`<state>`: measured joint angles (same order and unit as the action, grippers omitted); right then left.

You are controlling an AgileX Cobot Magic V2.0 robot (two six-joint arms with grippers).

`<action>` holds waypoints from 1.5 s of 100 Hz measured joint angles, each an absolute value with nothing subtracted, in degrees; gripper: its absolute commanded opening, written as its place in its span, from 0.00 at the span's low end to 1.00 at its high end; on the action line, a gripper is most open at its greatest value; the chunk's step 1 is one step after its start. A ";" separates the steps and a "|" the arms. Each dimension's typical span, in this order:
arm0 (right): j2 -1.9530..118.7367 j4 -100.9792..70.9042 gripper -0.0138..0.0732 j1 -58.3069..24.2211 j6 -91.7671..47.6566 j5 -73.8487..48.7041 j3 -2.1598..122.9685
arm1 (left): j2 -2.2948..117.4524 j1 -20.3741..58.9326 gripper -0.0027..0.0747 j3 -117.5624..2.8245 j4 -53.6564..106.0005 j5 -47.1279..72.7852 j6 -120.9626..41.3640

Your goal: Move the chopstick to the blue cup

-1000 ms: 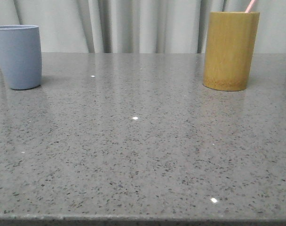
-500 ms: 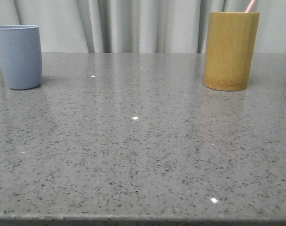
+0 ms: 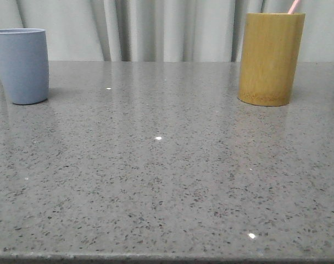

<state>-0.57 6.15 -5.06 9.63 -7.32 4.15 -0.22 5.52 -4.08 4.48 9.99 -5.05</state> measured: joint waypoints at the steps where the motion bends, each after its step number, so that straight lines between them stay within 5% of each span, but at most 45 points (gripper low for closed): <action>1: -0.57 6.15 0.08 -5.06 9.63 -8.10 4.91 | -0.09 5.52 0.01 -4.62 4.73 10.15 -5.05; 61: 29.66 6.63 0.08 -5.06 9.51 -38.35 44.24 | 34.71 5.52 0.01 -48.89 13.53 43.34 -4.95; 102: 34.78 4.97 0.12 -5.06 9.30 -40.65 47.87 | 42.78 5.52 0.02 -53.35 14.15 46.79 -4.95; 114: 34.78 4.97 0.35 -5.06 9.30 -40.79 47.87 | 43.06 5.52 0.15 -53.35 14.15 46.87 -4.95; 131: 34.78 4.97 0.74 -5.06 9.30 -41.10 47.87 | 43.06 5.52 0.58 -53.35 14.15 47.01 -4.95; 140: 34.78 4.97 0.81 -5.06 9.30 -41.10 47.87 | 43.06 5.52 0.71 -53.35 14.15 47.13 -4.95; 150: 34.78 4.97 0.81 -5.06 9.30 -41.10 47.87 | 43.06 5.52 0.71 -53.35 14.15 47.13 -4.95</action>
